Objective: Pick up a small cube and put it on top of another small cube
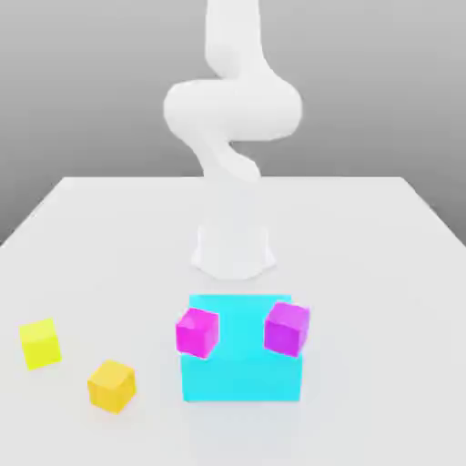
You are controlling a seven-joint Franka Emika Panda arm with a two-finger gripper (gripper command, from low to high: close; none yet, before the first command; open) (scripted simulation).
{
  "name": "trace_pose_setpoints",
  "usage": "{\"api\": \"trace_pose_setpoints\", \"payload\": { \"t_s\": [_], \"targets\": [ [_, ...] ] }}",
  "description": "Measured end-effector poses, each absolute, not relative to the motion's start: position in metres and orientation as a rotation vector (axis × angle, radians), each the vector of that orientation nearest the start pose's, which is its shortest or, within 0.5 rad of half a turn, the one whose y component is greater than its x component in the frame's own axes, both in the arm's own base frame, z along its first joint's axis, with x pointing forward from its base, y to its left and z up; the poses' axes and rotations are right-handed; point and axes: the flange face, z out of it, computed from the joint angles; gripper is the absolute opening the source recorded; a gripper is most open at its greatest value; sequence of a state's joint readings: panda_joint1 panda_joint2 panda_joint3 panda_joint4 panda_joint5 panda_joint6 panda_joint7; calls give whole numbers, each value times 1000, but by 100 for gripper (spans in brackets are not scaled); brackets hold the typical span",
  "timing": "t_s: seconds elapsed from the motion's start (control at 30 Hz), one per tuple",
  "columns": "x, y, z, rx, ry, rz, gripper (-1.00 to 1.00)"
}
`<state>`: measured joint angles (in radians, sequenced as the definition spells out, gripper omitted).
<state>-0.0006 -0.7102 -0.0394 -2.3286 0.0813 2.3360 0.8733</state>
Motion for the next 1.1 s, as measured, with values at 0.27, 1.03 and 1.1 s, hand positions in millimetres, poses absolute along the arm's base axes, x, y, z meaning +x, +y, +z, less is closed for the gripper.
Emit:
{"api": "trace_pose_setpoints", "payload": {
  "t_s": [0.27,1.03,1.1],
  "targets": [
    [456,-68,497,-1953,1820,-289,0],
    [384,-179,161,-550,3088,-16,0],
    [383,-178,146,-548,3090,-13,0]
  ]
}}
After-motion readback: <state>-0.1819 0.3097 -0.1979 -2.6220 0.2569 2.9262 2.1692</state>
